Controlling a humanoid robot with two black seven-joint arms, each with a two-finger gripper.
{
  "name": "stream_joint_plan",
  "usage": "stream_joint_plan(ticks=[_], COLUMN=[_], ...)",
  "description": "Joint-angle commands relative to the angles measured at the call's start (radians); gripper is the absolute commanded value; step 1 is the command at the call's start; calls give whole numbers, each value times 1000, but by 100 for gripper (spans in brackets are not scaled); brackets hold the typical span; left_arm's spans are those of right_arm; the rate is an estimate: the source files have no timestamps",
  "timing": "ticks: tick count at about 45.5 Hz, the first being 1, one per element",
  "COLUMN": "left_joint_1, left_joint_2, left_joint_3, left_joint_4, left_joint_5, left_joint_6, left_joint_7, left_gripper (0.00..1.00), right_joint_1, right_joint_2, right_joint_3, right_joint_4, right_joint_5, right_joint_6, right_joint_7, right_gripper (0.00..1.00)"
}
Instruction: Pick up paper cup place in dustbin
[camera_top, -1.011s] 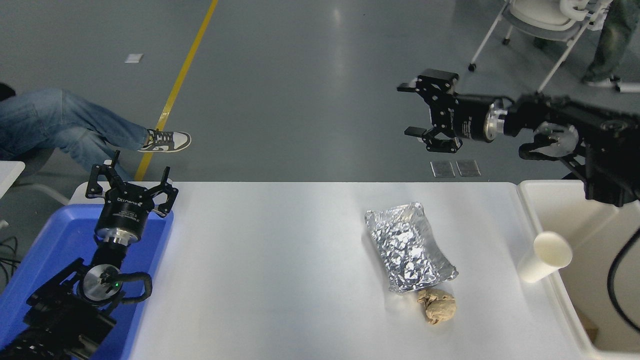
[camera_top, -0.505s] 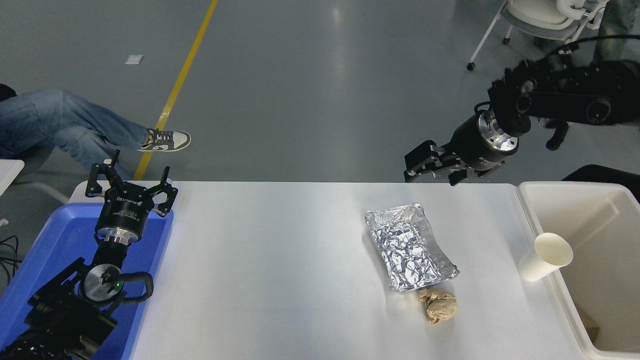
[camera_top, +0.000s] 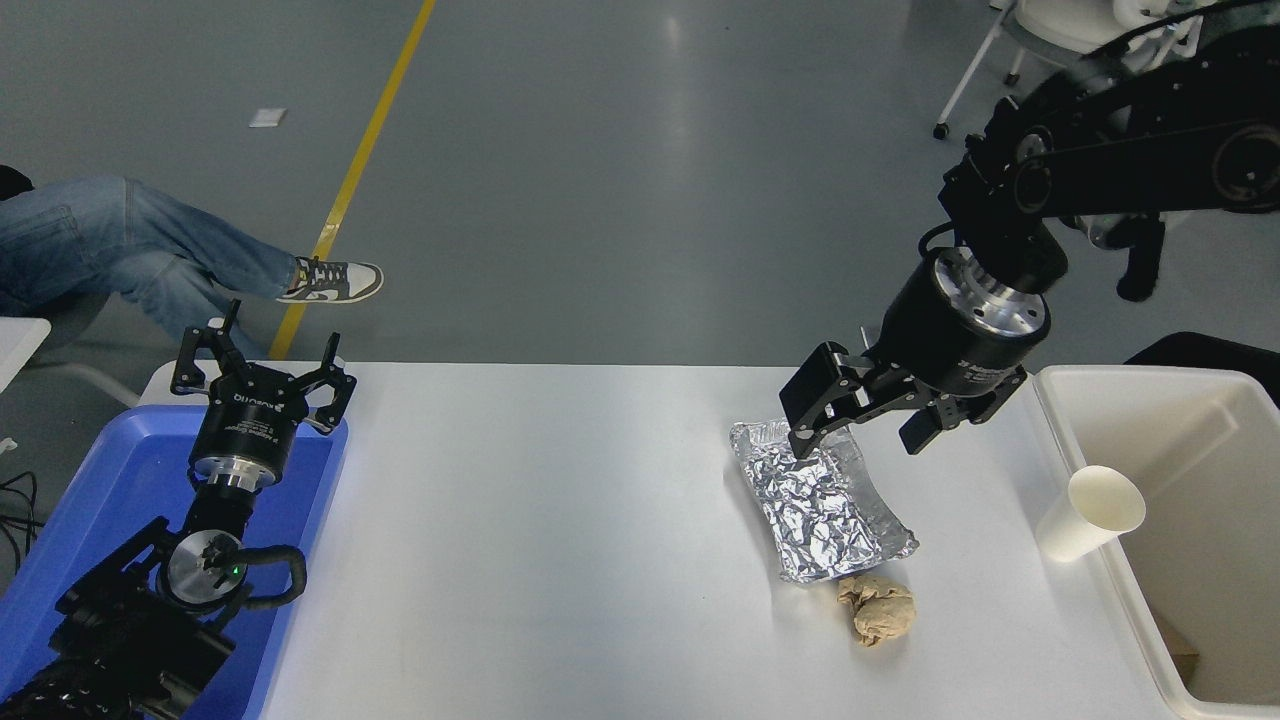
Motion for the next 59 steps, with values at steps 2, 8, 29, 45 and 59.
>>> stream_joint_plan(ticks=[2, 8, 29, 45, 59], left_joint_1=[1, 1, 1, 1, 1], left_joint_2=[0, 0, 0, 0, 0], left_joint_3=[-1, -1, -2, -2, 0], left_joint_4=[0, 0, 0, 0, 0], left_joint_5=[0, 0, 0, 0, -2], left_joint_6=[0, 2, 2, 2, 2], left_joint_7=[-3, -3, -4, -3, -3], left_gripper=[100, 100, 100, 100, 100], right_joint_1=[25, 18, -260, -677, -1007], right_joint_2=[18, 20, -233, -442, -448], right_joint_3=[-38, -38, -109, -34, 180], right_joint_4=[23, 20, -238, -566, -747], right_joint_5=[69, 61, -515, -779, -787], right_joint_6=[5, 5, -74, -319, -403], right_joint_7=[-3, -3, 0, 9, 9], right_gripper=[100, 100, 100, 100, 100])
